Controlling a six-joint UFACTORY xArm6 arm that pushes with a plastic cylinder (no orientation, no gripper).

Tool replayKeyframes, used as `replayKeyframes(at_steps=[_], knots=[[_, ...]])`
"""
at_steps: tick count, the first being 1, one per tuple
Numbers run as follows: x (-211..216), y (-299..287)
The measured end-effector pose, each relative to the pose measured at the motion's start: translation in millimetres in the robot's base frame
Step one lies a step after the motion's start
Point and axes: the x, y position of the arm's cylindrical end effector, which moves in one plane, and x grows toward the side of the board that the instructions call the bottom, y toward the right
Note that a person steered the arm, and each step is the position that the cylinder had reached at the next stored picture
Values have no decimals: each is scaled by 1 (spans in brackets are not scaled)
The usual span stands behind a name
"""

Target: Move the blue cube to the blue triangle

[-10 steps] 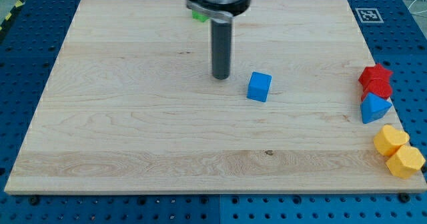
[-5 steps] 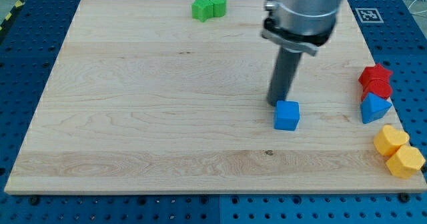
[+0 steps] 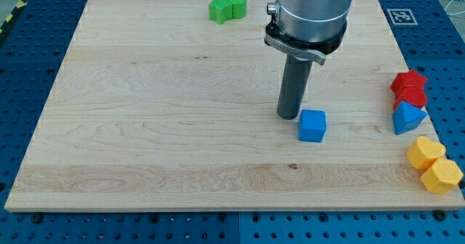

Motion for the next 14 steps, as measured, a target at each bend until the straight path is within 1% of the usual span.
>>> replayKeyframes(at_steps=[1,2,4,5,6,7,8,10,11,12,14], knots=[[9,-22],[13,-17],[15,43],[27,53],[44,35],[64,30],[66,41],[66,91],[66,106],[69,96],[70,22]])
